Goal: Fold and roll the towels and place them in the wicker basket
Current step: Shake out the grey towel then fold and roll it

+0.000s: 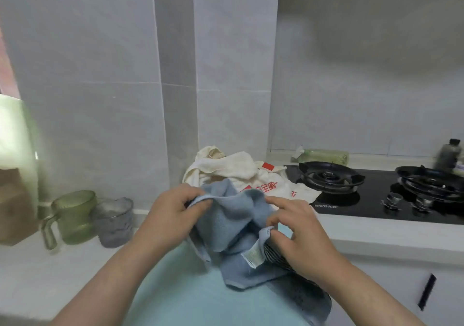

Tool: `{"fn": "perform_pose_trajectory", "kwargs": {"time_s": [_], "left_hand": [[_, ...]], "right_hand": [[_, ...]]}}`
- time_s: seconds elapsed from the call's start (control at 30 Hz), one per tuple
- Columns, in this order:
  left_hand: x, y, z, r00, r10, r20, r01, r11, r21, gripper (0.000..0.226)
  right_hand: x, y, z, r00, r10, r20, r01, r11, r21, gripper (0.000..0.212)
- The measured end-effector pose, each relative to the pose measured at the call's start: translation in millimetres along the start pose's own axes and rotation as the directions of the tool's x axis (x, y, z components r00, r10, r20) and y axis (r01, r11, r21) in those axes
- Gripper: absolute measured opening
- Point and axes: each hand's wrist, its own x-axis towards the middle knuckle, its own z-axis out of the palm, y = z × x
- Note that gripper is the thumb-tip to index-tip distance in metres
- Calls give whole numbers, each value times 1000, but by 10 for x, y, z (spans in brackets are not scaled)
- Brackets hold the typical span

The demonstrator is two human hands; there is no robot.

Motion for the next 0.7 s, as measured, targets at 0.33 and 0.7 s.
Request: {"fn": "perform_pose_trajectory", "kwargs": {"time_s": [0.33,0.7], "left_hand": [[-46,448,-561,987,-5,-162,-40,961,-274,52],[-38,-316,21,940,-302,156,337,890,-306,35]], "right_hand": [[-279,-424,-282,989,117,-89,-109,990,84,26],[-37,-142,426,919,254,303,-326,920,217,15]]}}
